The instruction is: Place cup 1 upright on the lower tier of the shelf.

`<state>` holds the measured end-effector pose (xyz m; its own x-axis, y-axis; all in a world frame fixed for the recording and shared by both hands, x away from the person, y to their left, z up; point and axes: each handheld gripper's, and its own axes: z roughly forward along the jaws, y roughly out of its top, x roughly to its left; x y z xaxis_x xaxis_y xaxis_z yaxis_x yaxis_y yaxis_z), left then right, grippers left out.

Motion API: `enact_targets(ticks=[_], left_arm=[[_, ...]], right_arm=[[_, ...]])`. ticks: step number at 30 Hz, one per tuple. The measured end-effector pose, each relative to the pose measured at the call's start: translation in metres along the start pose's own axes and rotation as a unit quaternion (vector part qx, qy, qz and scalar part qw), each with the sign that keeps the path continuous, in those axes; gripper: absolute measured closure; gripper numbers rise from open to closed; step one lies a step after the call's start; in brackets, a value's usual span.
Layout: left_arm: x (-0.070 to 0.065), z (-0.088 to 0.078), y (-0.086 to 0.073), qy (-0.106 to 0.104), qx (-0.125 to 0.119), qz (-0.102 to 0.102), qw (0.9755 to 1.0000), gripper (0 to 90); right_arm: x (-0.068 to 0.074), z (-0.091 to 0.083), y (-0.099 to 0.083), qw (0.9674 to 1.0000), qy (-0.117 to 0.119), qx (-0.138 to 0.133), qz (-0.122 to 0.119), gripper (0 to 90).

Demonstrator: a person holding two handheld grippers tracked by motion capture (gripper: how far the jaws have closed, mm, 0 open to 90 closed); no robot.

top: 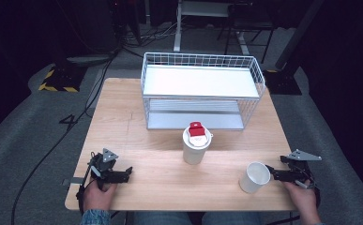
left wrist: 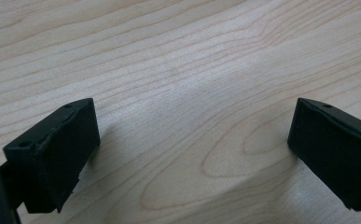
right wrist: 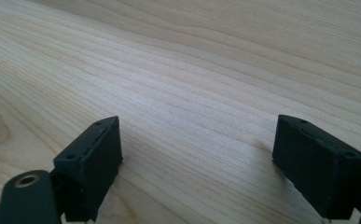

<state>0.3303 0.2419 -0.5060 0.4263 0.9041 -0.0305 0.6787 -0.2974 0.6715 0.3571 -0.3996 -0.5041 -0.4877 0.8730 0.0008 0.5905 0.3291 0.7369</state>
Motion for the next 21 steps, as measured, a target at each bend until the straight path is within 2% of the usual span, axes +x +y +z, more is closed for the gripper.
enact_targets(ticks=[3,8,13,19,21], left_arm=[[0.0,0.0,0.0,0.0,0.0,-0.001,1.0,2.6],[0.0,0.0,0.0,0.0,0.0,0.0,1.0,2.6],[0.0,0.0,0.0,0.0,0.0,-0.001,1.0,2.7],[0.0,0.0,0.001,0.002,0.0,-0.001,1.0,2.6],[0.001,0.001,0.001,0.0,0.002,-0.001,1.0,2.7]], right_arm=[[0.0,0.0,0.0,1.0,0.0,0.0,0.001,16.0],[0.001,-0.003,0.001,0.9995,0.008,-0.028,0.011,16.1],[0.003,-0.008,0.003,0.9994,0.008,-0.033,0.01,16.3],[0.008,-0.024,0.0,0.999,0.008,-0.044,0.01,16.7],[0.011,-0.035,-0.003,0.9988,0.011,-0.047,0.01,16.7]])
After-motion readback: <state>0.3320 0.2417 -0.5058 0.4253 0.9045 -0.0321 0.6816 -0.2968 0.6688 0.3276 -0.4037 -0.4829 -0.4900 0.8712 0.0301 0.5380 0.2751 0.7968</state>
